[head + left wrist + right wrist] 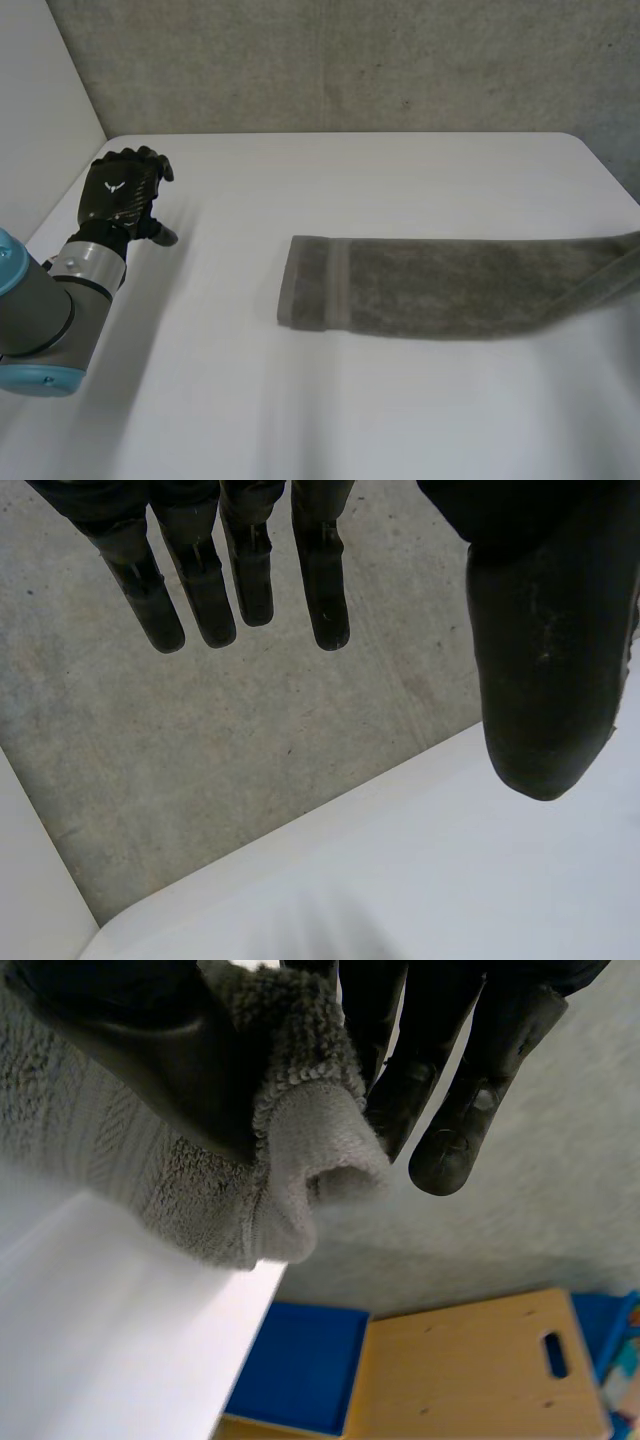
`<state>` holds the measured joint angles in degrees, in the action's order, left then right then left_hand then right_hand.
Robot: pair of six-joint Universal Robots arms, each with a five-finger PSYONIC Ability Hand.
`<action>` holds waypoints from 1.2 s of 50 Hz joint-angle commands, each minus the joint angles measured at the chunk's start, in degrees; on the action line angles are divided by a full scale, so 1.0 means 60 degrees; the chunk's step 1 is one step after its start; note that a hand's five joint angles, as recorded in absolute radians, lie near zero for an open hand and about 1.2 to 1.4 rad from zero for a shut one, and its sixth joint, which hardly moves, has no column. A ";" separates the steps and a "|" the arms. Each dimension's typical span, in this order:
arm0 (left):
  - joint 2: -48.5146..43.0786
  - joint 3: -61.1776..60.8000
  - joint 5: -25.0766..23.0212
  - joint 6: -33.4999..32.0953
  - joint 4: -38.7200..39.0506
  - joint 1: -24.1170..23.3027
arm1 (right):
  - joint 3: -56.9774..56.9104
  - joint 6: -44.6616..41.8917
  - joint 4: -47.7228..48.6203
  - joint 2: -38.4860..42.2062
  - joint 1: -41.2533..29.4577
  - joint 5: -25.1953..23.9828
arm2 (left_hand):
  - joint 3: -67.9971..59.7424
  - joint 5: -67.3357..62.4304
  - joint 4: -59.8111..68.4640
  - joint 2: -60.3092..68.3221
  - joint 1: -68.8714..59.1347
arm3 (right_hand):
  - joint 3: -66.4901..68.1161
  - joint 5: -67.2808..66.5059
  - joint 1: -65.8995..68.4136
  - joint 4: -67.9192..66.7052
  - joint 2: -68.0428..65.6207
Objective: Fold the towel.
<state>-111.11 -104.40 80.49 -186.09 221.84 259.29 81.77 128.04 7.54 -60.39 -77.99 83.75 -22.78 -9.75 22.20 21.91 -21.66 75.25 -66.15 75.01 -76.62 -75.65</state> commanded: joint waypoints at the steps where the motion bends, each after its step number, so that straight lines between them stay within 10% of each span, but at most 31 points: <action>1: -0.0041 0.0013 0.0002 -0.0010 0.0000 0.0012 | -0.0518 0.0544 0.0018 -0.0745 -0.2691 0.0807 | 0.0637 0.0132 -0.0539 -0.0491 0.0449 | 0.0791 -0.0641 0.0832 -0.0564 -0.0725; 8: -0.0041 -0.0017 -0.0012 -0.0010 0.0000 0.0012 | -0.1278 0.0734 0.0106 -0.0162 -0.6828 0.1581 | 0.0637 0.0132 -0.0539 -0.0491 0.0449 | 0.0791 -0.0641 0.0832 -0.0564 -0.0725; 19: -0.0055 -0.0031 -0.0012 -0.0039 0.0073 0.0012 | -0.2862 0.0734 0.0092 0.2141 -0.9824 0.2008 | 0.0637 0.0132 -0.0539 -0.0491 0.0449 | 0.0791 -0.0641 0.0832 -0.0564 -0.0725; 21: -0.0055 -0.0046 -0.0012 -0.0054 0.0176 0.0012 | -0.3140 0.0720 0.0033 0.2551 -1.0030 0.2008 | 0.0637 0.0132 -0.0539 -0.0491 0.0449 | -0.0292 0.0442 -0.0251 0.0520 0.0358; 22: -0.0055 -0.0060 -0.0012 -0.0054 0.0277 0.0012 | -0.3329 0.0662 -0.0025 0.2899 -1.0131 0.2037 | 0.0637 0.0132 -0.0539 -0.0491 0.0449 | -0.5233 0.5383 -0.5192 0.5460 0.5298; 28: -0.0070 -0.0075 -0.0012 -0.0069 0.0366 0.0012 | -0.3478 0.0778 -0.0011 0.2874 -0.9914 0.2183 | 0.0665 0.0159 -0.0567 -0.0519 0.0477 | -1.0876 1.1026 -1.0834 1.1103 1.0941; 43: -0.0187 -0.0090 -0.0085 -0.0069 0.0366 -0.0134 | -0.0958 0.3313 -0.0509 -0.0013 -0.6763 0.1759 | 0.0665 0.0160 -0.0567 -0.0519 0.0477 | -1.0876 1.1026 -1.0834 1.1103 1.0941; 60: -0.0231 -0.0295 -0.0905 -0.0112 0.0381 -0.1452 | 0.3875 0.4893 0.1159 -0.1536 -0.4098 -0.1273 | 0.0665 0.0160 -0.0567 -0.0519 0.0477 | -0.9127 0.9277 -0.9086 0.9354 0.9193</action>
<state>-112.27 -106.04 76.82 -186.71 224.06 252.77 100.82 155.07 9.06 -69.13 -104.48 78.58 -22.77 -9.70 22.19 21.71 -21.45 15.80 -5.95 16.04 -16.06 -15.96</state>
